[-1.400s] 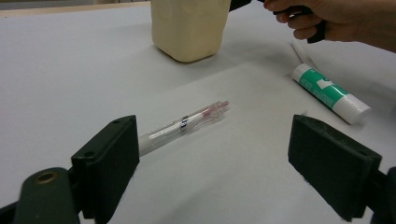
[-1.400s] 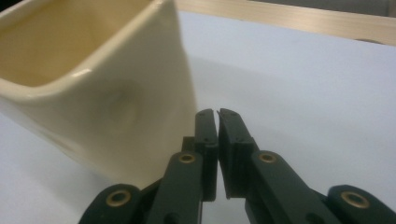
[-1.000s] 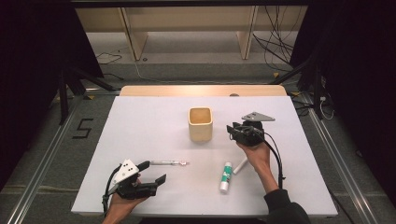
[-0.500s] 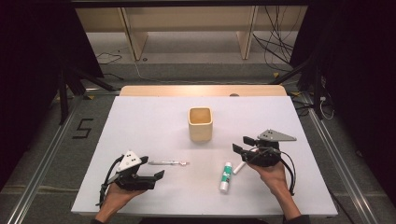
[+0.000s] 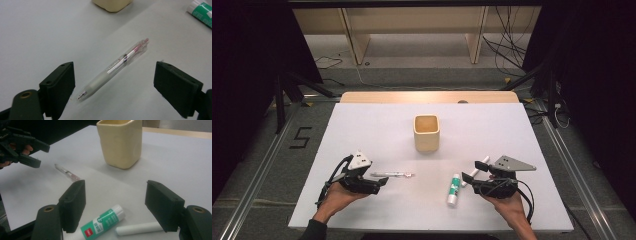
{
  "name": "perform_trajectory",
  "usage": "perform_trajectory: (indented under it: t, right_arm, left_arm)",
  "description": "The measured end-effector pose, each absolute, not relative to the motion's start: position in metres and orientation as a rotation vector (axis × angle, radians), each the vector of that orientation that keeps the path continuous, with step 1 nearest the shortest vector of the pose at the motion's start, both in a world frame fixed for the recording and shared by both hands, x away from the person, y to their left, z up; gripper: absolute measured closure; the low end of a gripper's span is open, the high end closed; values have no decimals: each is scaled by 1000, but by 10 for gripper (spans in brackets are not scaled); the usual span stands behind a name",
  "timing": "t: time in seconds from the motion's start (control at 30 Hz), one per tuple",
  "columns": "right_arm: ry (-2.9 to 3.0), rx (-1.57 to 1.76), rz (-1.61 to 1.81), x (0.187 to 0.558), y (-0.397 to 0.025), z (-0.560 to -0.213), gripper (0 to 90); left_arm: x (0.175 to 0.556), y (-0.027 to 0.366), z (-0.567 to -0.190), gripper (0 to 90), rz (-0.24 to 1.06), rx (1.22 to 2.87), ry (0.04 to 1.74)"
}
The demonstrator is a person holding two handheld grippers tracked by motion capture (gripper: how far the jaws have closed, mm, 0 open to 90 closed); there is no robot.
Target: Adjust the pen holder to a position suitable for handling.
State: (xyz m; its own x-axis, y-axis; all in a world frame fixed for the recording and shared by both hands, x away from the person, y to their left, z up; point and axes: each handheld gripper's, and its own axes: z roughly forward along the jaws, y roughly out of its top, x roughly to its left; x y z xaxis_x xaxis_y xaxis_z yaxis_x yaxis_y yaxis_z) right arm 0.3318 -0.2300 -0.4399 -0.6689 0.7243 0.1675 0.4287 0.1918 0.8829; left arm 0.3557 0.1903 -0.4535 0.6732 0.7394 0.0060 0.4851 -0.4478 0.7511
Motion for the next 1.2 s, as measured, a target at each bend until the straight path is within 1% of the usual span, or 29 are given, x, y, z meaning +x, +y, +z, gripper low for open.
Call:
perform_trajectory:
  t: [0.17,0.47,0.8,1.1,1.2]
  right_arm:
    - [2177,1099,1492,327,-231,-441,307]
    - [2156,1113,1521,320,-235,-445,304]
    - [2140,1143,1523,315,-240,-450,281]
    - [2143,1133,1530,311,-240,-452,281]
    - [2144,1131,1529,311,-240,-452,280]
  left_arm:
    - [362,189,-452,171,421,2157,938]
    - [373,184,-450,173,420,2241,918]
    - [385,178,-452,174,400,2311,907]
    - [395,167,-453,178,383,2439,833]
    - [396,165,-453,179,378,2454,827]
